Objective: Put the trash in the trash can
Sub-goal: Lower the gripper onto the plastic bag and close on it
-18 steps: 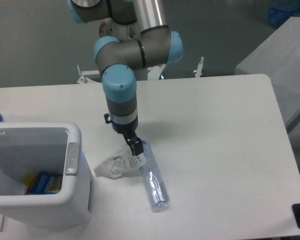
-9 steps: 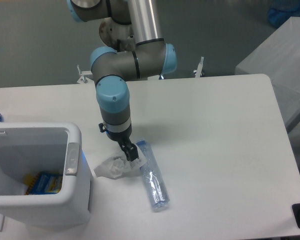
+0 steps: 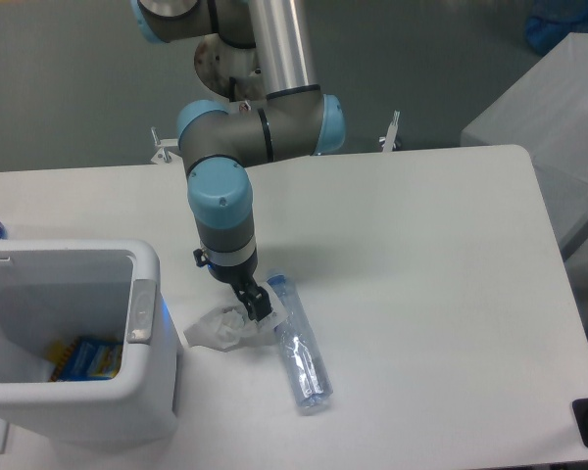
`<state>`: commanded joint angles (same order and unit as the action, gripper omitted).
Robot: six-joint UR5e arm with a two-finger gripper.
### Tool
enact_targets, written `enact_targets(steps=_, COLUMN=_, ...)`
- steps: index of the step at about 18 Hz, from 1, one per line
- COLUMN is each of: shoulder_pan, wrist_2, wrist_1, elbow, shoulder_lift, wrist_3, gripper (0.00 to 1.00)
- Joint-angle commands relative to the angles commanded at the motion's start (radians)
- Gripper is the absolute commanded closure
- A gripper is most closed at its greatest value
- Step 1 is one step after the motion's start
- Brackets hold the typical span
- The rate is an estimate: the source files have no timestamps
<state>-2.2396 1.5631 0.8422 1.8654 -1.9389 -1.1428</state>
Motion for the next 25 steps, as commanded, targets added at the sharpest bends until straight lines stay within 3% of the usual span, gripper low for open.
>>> enact_targets(steps=9, shoulder_pan=0.000, wrist_2=0.005, wrist_1=0.000, elbow=-0.012, shoulder_lift=-0.014, wrist_3=0.029, gripper=0.48)
enact_targets(steps=12, shoulder_pan=0.000, wrist_2=0.003, wrist_1=0.003, elbow=-0.014, shoulder_lift=-0.011, wrist_3=0.029, gripper=0.66)
enact_targets(steps=19, shoulder_pan=-0.009, wrist_2=-0.002, wrist_1=0.015, elbow=-0.043, shoulder_lift=-0.003, wrist_3=0.026, gripper=0.81)
enact_targets(steps=25, shoulder_pan=-0.050, wrist_2=-0.073, wrist_1=0.023, elbow=-0.078, shoulder_lift=0.057, wrist_3=0.023, gripper=0.82)
